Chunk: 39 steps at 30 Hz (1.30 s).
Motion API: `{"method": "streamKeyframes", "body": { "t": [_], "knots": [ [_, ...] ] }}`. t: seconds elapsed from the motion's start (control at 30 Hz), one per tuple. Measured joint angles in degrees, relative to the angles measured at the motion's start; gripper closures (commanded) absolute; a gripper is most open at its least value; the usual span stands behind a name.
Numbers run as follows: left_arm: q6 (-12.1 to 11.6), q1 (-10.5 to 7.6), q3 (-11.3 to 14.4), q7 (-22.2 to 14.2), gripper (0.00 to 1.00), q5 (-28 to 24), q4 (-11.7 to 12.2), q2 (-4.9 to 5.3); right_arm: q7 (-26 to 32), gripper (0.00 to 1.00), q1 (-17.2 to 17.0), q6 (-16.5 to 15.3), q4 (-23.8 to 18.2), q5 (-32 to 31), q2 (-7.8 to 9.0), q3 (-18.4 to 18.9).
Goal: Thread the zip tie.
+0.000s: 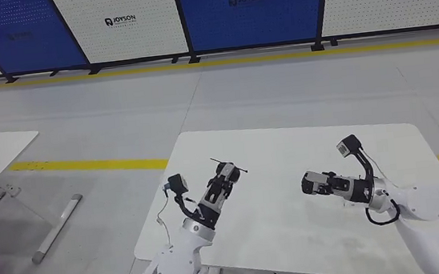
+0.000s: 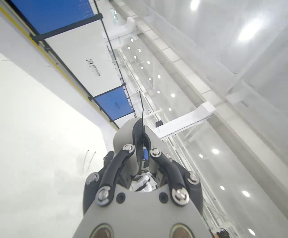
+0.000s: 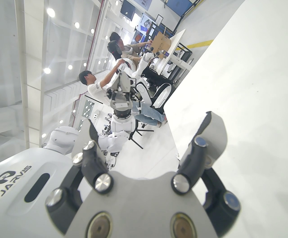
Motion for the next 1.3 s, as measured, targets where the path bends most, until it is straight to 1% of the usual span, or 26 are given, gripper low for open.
{"method": "streamKeyframes", "body": {
  "t": [0.07,0.1,0.17,0.2,0.27,0.3,0.4,0.43,0.53,0.8,0.9,1.0,1.07,1.23,1.3],
  "knots": [
    [1.14,-1.7,1.49,2.64,1.0,2.3,2.87,-0.39,0.0,0.0,0.0,0.0,0.0,0.0,0.0,0.0],
    [1.56,-2.65,2.61,4.23,1.0,3.43,4.76,-0.67,0.0,0.0,0.0,0.0,0.0,0.0,0.0,0.0],
    [2.03,-4.01,3.97,6.14,1.0,4.85,7.56,-1.03,0.0,0.0,0.0,0.0,0.0,0.0,0.0,0.0],
    [2.37,-4.84,4.81,7.47,1.0,6.21,9.32,-1.25,0.0,0.0,0.0,0.0,0.0,0.0,0.0,0.0],
    [3.03,-6.1,6.24,9.46,1.0,9.22,11.98,-1.58,0.0,0.0,0.0,0.0,0.0,0.0,0.0,0.0],
    [3.42,-6.9,7.36,10.41,1.0,10.86,13.61,-1.84,0.0,0.0,0.0,0.0,0.0,0.0,0.0,0.0],
    [3.85,-8.67,9.59,10.64,1.0,12.07,16.68,-2.4,0.0,0.0,0.0,0.0,0.0,0.0,0.0,0.0],
    [3.7,-8.95,10.08,10.8,1.0,11.89,17.07,-2.57,0.0,0.0,0.0,0.0,0.0,0.0,0.0,0.0],
    [2.7,-9.14,10.72,10.62,1.0,9.64,16.95,-2.83,0.0,0.0,0.0,0.0,0.0,0.0,0.0,0.0],
    [2.78,-9.21,10.77,10.42,1.0,9.85,16.94,-2.86,0.0,0.0,0.0,0.0,0.0,0.0,0.0,0.0],
    [2.34,-10.15,11.87,10.1,1.0,7.83,17.06,-3.37,0.0,0.0,0.0,0.0,0.0,0.0,0.0,0.0],
    [3.69,-11.73,13.87,11.72,1.0,7.92,17.71,-4.12,0.0,0.0,0.0,0.0,0.0,0.0,0.0,0.0],
    [4.45,-12.44,14.97,12.38,1.0,8.03,18.35,-4.5,0.0,0.0,0.0,0.0,0.0,0.0,0.0,0.0],
    [4.58,-12.53,15.1,12.36,1.0,8.03,18.49,-4.53,-0.44,0.0,-0.07,0.14,-0.53,-0.68,0.05,0.07],
    [4.58,-12.52,15.1,12.36,1.0,8.02,18.49,-4.52,-0.19,0.0,0.55,1.42,-0.88,-2.78,0.44,1.09]
  ]
}}
